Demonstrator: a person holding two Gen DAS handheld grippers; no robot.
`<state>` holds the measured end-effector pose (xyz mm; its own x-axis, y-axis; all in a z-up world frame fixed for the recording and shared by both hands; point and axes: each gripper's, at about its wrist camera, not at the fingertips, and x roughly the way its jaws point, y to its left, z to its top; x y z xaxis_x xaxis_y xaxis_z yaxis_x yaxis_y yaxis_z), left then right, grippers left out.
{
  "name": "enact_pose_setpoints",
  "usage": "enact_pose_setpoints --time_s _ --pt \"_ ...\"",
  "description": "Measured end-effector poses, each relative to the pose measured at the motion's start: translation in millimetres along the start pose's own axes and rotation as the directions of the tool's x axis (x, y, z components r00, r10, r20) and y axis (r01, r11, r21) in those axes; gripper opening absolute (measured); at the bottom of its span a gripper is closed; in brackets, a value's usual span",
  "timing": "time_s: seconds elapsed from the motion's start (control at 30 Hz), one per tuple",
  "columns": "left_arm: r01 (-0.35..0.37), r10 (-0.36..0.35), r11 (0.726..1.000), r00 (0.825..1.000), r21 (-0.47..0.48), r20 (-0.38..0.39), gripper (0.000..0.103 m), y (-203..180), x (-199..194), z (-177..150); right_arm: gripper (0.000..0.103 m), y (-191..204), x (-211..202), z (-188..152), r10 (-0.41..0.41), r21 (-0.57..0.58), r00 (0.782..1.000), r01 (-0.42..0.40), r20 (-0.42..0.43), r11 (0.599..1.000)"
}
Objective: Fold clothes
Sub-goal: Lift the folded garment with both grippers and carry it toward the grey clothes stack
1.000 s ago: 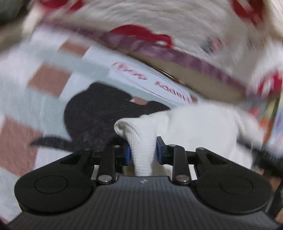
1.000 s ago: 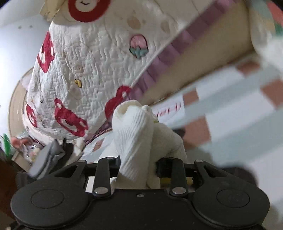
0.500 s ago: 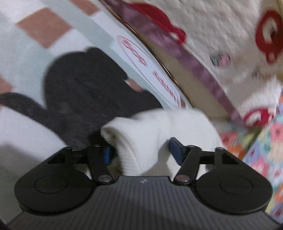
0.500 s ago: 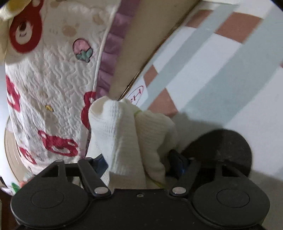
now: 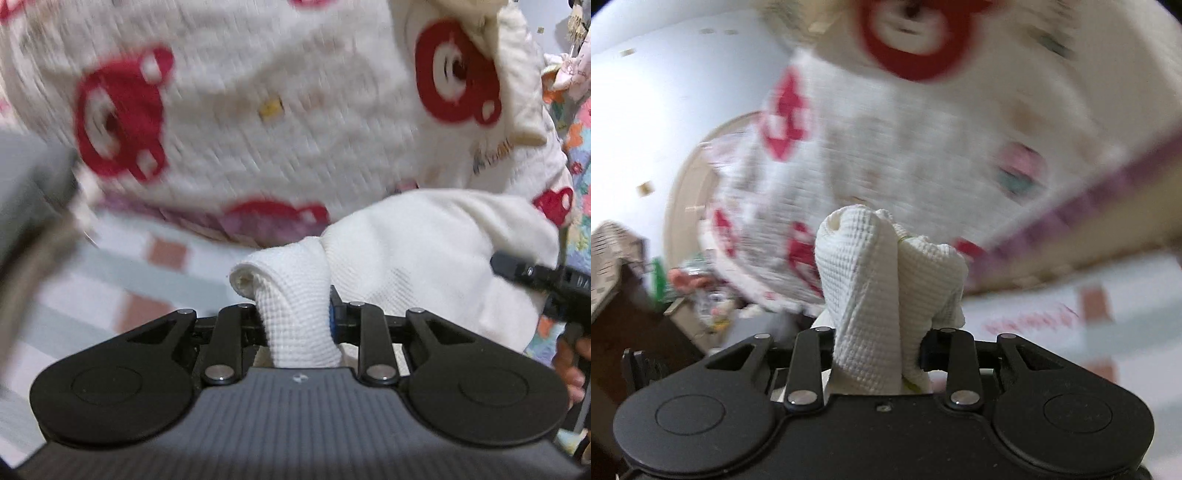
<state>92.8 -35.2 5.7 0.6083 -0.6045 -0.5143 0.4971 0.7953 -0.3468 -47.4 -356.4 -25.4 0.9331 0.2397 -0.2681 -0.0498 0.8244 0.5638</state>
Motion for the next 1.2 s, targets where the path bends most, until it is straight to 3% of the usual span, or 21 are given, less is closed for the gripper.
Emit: enact_pose_setpoints --time_s 0.13,0.27,0.43,0.57,0.67,0.73,0.83,0.87,0.93,0.97,1.0,1.07,1.2 --pt "-0.122 0.123 0.992 0.99 -0.013 0.07 0.024 24.2 -64.3 25.2 0.036 57.0 33.8 29.7 0.134 -0.074 0.99 -0.136 -0.038 0.988" --pt "-0.241 0.244 0.97 0.96 -0.034 0.137 0.023 48.3 -128.6 50.5 0.036 116.7 81.7 50.3 0.256 -0.098 0.959 -0.268 -0.118 0.958" --pt "-0.378 0.388 0.922 0.894 -0.086 0.224 0.023 94.8 -173.2 53.0 0.036 201.9 153.4 57.1 0.363 -0.188 0.899 -0.411 -0.247 0.892" --pt "-0.394 0.446 0.891 0.85 -0.224 0.28 0.023 151.4 -189.1 57.4 0.036 253.9 218.6 62.5 0.423 -0.216 0.845 -0.503 -0.328 0.837" --pt "-0.41 0.49 0.865 0.814 -0.29 0.312 0.023 185.5 -192.0 65.1 0.036 278.8 266.4 60.4 0.502 -0.285 0.803 -0.587 -0.321 0.757" --pt "-0.425 0.517 0.851 0.783 -0.308 0.347 0.023 202.4 -185.5 69.8 0.036 279.6 309.8 55.6 0.528 -0.224 0.785 -0.606 -0.323 0.764" --pt "-0.395 0.523 0.835 0.785 -0.383 0.33 0.025 247.2 -168.1 57.2 0.041 270.7 374.9 36.7 0.54 -0.12 0.773 -0.603 -0.331 0.789" --pt "-0.377 0.523 0.82 0.8 -0.43 0.296 0.026 267.1 -157.5 45.4 0.045 264.3 401.2 25.2 0.524 -0.071 0.777 -0.579 -0.348 0.812" --pt "-0.342 0.514 0.781 0.827 -0.522 0.227 0.028 306.8 -136.5 21.6 0.048 255.5 443.8 -4.0 0.45 -0.035 0.801 -0.503 -0.395 0.864" --pt "-0.321 0.511 0.758 0.833 -0.568 0.211 0.028 319.5 -130.6 10.0 0.049 252.3 461.9 -20.5 0.399 -0.038 0.814 -0.455 -0.421 0.889" --pt "-0.264 0.492 0.747 0.837 -0.61 0.241 0.035 331.1 -128.6 -4.4 0.052 248.5 476.1 -35.7 0.363 -0.035 0.824 -0.418 -0.435 0.908" --pt "-0.199 0.463 0.738 0.845 -0.645 0.269 0.043 342.8 -129.5 -14.3 0.061 238.0 477.2 -54.2 0.392 0.019 0.833 -0.419 -0.391 0.908" --pt "-0.22 0.481 0.758 0.825 -0.614 0.298 0.051 343.1 -138.7 -5.5 0.066 222.5 460.1 -59.4 0.429 0.173 0.828 -0.392 -0.361 0.904"
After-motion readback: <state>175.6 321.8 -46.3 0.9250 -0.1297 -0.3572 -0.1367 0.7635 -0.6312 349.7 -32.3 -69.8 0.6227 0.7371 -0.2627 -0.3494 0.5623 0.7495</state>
